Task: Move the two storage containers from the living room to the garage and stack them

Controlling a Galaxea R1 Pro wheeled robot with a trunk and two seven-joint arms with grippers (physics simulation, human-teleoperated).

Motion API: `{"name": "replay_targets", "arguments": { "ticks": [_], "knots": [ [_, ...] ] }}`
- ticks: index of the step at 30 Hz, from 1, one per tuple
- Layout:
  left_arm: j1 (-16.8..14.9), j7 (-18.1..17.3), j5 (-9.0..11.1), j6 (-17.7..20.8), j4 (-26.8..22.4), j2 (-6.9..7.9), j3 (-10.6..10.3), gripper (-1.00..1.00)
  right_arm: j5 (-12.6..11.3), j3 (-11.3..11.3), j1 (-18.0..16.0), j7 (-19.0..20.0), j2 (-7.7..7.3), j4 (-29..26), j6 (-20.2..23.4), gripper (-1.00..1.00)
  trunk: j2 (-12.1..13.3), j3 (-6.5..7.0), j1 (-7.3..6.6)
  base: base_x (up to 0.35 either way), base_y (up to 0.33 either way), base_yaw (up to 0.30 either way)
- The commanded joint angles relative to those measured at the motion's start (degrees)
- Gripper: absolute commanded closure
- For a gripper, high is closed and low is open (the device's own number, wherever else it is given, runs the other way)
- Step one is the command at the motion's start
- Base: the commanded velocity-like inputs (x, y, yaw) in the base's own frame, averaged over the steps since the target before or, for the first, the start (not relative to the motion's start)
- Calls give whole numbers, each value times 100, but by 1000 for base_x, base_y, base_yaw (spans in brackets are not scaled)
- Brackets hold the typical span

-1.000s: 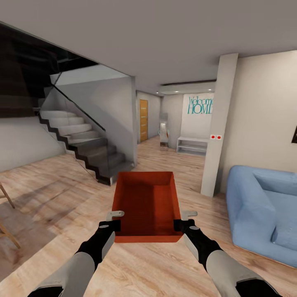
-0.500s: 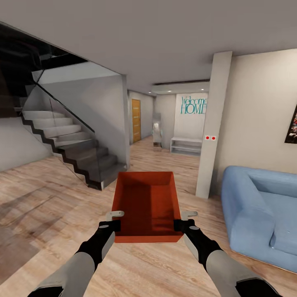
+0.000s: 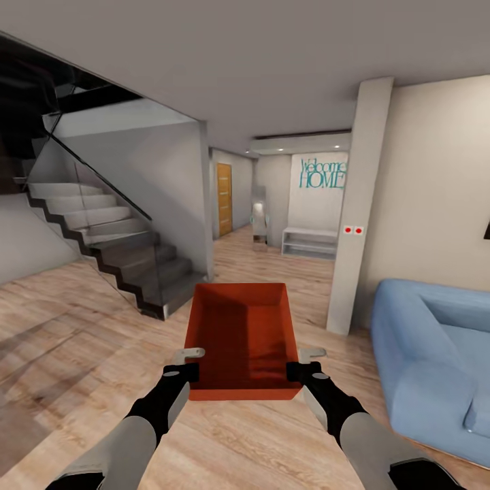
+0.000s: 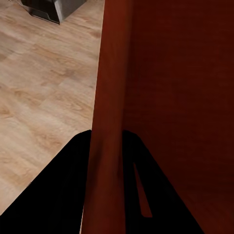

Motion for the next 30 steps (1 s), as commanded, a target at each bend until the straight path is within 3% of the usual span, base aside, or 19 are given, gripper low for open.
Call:
{"name": "replay_targets", "arguments": {
  "ticks": [1,8,18,30],
  "knots": [
    [-3,227,-161,49,-228,-13,166,100,-115,19,5,1,39,-2,31,100,-4,-3,5,322,0,0],
    [-3,227,-161,44,-228,-9,166,100,-118,16,5,1,47,-2,31,100,-4,-3,5,322,0,-21],
    [-3,227,-161,43,-228,-4,166,100,-118,24,5,1,52,-2,31,100,-4,-3,5,322,0,-180],
    [-3,227,-160,43,-228,-4,166,100,-118,25,5,1,44,-2,31,100,-4,-3,5,322,0,-15]
  ]
}}
